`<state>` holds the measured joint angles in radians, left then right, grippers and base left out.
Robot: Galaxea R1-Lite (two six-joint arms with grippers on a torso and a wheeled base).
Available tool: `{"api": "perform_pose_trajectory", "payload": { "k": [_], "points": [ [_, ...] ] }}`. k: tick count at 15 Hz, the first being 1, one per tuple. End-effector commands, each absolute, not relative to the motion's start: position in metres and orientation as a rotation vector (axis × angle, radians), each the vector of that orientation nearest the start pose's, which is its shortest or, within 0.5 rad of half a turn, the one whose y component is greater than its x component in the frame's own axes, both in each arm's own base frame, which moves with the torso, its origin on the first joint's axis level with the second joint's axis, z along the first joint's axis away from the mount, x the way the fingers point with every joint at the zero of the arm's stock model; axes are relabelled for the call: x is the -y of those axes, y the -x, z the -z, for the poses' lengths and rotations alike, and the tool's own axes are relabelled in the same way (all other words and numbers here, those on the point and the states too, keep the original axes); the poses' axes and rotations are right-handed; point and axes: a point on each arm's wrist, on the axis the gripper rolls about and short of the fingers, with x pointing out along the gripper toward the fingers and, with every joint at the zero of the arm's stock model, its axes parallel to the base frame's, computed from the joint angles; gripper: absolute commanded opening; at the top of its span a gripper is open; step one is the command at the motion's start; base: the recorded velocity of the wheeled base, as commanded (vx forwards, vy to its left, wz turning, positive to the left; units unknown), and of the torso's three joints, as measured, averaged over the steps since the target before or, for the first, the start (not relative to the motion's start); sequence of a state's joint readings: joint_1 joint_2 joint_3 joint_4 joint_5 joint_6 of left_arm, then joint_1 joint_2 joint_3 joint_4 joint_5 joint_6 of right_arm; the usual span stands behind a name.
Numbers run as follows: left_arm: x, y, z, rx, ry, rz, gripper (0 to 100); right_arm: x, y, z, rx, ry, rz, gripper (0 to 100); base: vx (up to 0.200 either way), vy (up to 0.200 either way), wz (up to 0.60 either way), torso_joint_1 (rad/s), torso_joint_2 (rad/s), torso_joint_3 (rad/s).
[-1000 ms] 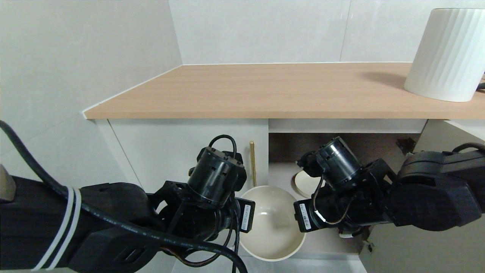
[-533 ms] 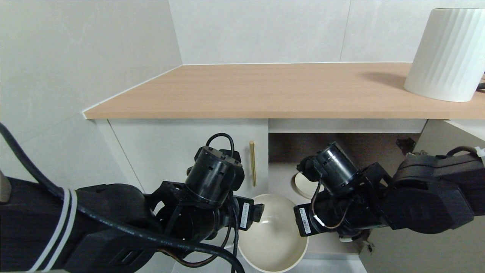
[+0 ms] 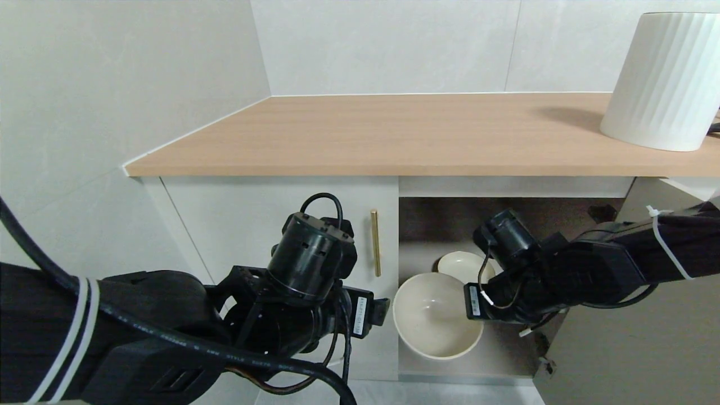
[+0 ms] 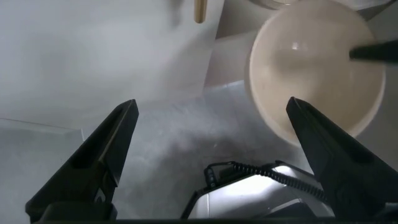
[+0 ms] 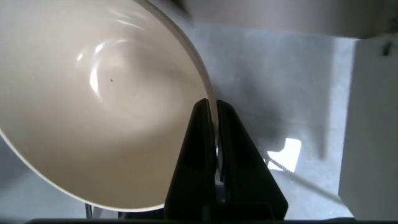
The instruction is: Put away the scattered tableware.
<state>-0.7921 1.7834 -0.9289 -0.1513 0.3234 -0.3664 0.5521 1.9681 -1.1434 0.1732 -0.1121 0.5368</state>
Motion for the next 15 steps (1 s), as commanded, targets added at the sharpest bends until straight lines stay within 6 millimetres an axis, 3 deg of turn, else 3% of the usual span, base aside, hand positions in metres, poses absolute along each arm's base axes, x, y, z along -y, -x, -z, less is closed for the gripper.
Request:
{"api": "perform_pose_trajectory", "payload": {
  "k": [1,15],
  "points": [
    [0.216,-0.224,-0.147,-0.664,-0.022,0.329,100,-0.165,-0.314,-0.103,-1.027,-0.179,-0.060,0,0.000,0.000,0.00,0.000,0.00,0.000],
    [0.213,-0.226,-0.149,-0.659,-0.014,0.318,100,-0.142,-0.363,-0.095,-0.936,-0.309,0.165,0,0.000,0.000,0.00,0.000,0.00,0.000]
  ]
}}
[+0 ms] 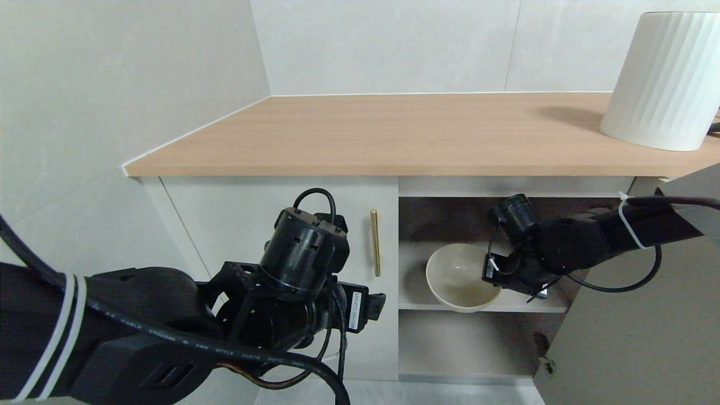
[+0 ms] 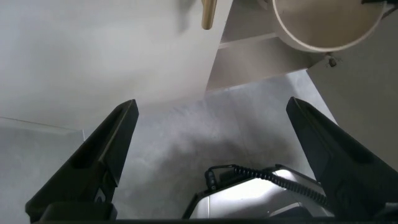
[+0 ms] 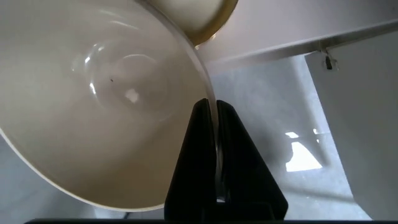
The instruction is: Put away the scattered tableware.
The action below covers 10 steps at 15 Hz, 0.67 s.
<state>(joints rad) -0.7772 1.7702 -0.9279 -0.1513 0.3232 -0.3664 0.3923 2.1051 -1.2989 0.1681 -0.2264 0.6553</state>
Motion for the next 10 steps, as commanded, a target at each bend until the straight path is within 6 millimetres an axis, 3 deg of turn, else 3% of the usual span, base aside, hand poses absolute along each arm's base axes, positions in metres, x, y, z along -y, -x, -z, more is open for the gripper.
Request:
{"api": "perform_pose_trajectory", "payload": {
  "k": [1,4,10],
  "points": [
    [0.213,-0.226,-0.149,-0.659,-0.014,0.318,100,-0.142,-0.366,-0.094,-0.930,-0.326,0.174,0,0.000,0.000,0.00,0.000,0.00,0.000],
    [0.213,-0.226,-0.149,-0.659,-0.014,0.318,100,-0.144,-0.376,-0.083,-0.915,-0.315,0.227,0,0.000,0.000,0.00,0.000,0.00,0.000],
    [0.212,-0.226,-0.151,-0.655,-0.012,0.319,100,-0.140,-0.385,-0.082,-0.855,-0.379,0.254,0,0.000,0.000,0.00,0.000,0.00,0.000]
  ]
}}
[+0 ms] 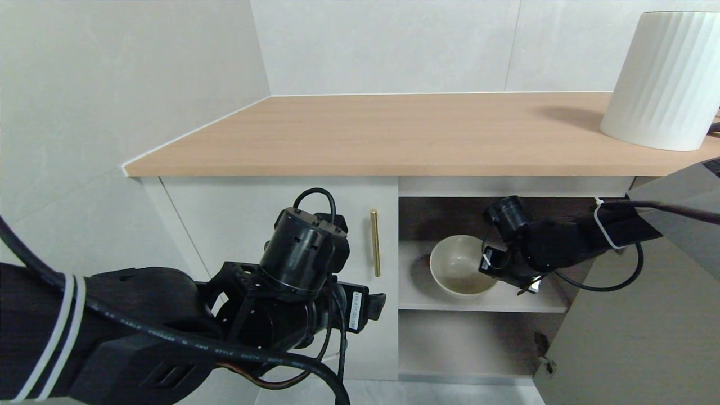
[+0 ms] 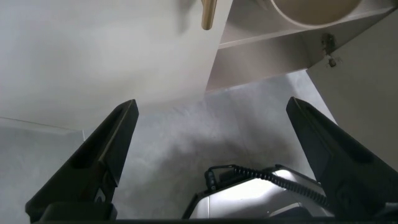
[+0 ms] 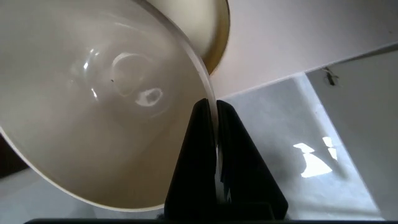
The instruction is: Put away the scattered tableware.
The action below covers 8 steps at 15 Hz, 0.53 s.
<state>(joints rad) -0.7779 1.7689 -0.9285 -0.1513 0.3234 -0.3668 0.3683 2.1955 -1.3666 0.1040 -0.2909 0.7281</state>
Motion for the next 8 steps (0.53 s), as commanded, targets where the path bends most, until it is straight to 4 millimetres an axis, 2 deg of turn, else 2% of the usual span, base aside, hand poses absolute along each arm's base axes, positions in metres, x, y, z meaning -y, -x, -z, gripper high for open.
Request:
{"api": "perform_pose_trajectory", "payload": {
  "k": [1,8],
  "points": [
    [0.212,-0.226,-0.151,-0.655,-0.012,0.319,100,-0.141,-0.386,-0.084,-0.845,-0.395,0.258,0,0.000,0.000,0.00,0.000,0.00,0.000],
    [0.213,-0.226,-0.150,-0.657,-0.011,0.319,100,-0.132,-0.403,-0.072,-0.819,-0.402,0.308,0,0.000,0.000,0.00,0.000,0.00,0.000]
  ]
}}
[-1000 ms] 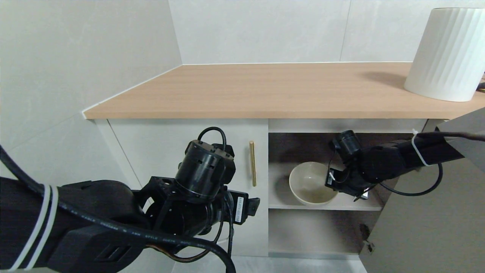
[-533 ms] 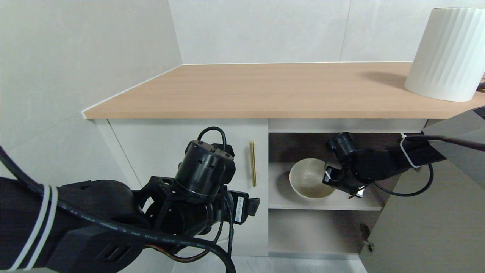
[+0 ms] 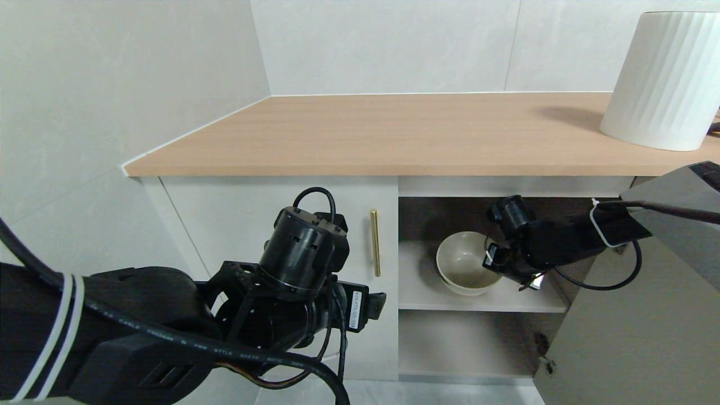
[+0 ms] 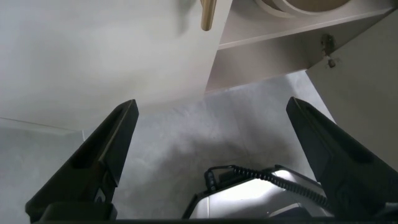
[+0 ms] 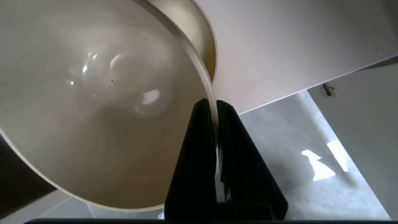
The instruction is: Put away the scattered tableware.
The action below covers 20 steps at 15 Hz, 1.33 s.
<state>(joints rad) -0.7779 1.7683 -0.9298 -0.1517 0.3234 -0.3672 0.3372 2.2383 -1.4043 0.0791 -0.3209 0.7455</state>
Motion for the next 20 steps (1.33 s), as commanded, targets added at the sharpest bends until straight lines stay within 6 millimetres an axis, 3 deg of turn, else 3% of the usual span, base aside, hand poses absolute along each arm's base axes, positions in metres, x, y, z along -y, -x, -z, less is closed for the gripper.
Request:
{"api": "perform_pose_trajectory", "payload": {
  "k": [1,15,16,20],
  "points": [
    [0.213,-0.226,-0.150,-0.657,-0.011,0.319,100,-0.130,-0.405,-0.069,-0.823,-0.402,0.316,0,0.000,0.000,0.00,0.000,0.00,0.000],
    [0.213,-0.226,-0.150,-0.657,-0.011,0.319,100,-0.128,-0.420,-0.054,-0.822,-0.403,0.333,0,0.000,0.000,0.00,0.000,0.00,0.000],
    [0.213,-0.226,-0.150,-0.657,-0.011,0.319,100,-0.128,-0.420,-0.054,-0.822,-0.403,0.333,100,0.000,0.000,0.00,0.000,0.00,0.000],
    [0.213,-0.226,-0.150,-0.657,-0.011,0.319,100,-0.132,-0.417,-0.056,-0.834,-0.400,0.315,100,0.000,0.000,0.00,0.000,0.00,0.000]
  ]
}}
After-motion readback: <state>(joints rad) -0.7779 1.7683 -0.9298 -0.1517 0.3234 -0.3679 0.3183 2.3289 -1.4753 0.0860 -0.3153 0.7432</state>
